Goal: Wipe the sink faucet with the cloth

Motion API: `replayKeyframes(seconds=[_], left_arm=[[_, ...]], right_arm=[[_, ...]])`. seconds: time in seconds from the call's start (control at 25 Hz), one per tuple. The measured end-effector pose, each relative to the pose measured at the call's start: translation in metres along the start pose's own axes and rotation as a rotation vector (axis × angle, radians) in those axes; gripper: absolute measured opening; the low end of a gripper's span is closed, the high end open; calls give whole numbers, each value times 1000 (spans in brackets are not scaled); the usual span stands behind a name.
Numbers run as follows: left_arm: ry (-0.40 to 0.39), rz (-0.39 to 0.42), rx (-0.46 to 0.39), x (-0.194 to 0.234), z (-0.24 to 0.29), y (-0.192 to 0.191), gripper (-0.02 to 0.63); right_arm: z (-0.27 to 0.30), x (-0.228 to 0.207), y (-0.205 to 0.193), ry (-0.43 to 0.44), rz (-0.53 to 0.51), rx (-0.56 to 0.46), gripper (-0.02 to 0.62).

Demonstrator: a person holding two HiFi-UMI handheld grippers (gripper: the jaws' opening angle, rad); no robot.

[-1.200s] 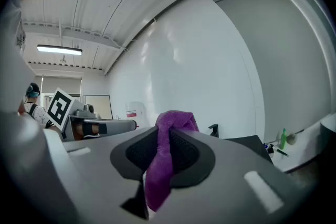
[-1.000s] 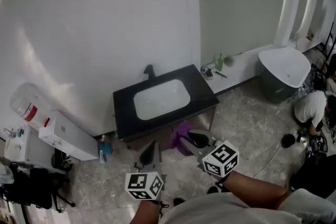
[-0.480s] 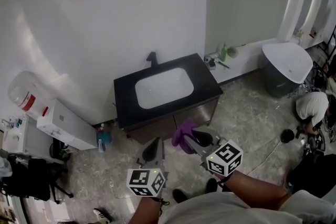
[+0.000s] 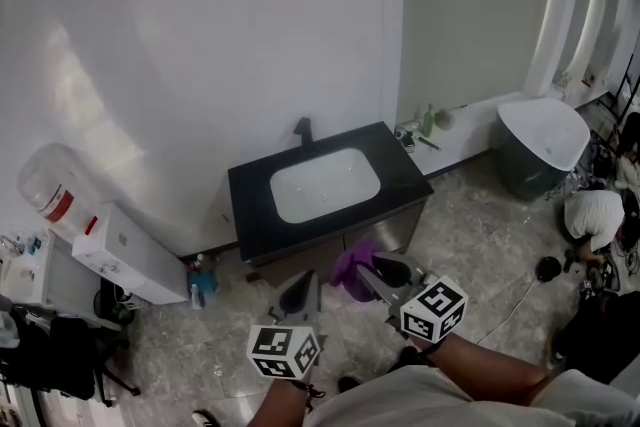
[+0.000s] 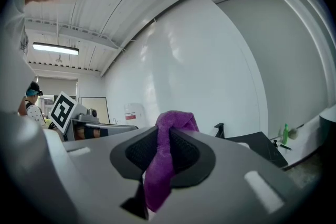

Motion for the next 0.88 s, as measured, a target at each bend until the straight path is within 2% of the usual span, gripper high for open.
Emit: replayKeyframes(seconds=[0.16, 0.36, 0.6, 0.76, 0.88], left_arm=[[-11, -5, 14, 17, 18, 5, 6], [10, -20, 38, 47, 69, 5, 6], [60, -12, 59, 101, 195, 15, 6], [80, -34, 69, 127, 305, 34, 6], [113, -70, 84, 144, 367, 43, 6]], right_arm=[[19, -14, 2, -8, 1, 18, 63], [61, -64, 3, -3, 11, 12, 63], [150, -188, -2, 26, 52, -12, 63], [216, -280, 22, 84, 32, 23, 63], [255, -333, 33, 141, 16, 66, 63]])
Point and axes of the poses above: the fingertips, and each gripper's own axes: z forward along the fingers, x to its left, y out of its top, the point moved 7 cm from there along -z, backward along the fingers, and after that the axes turned 2 degrees about y, right-handed, at the moved point
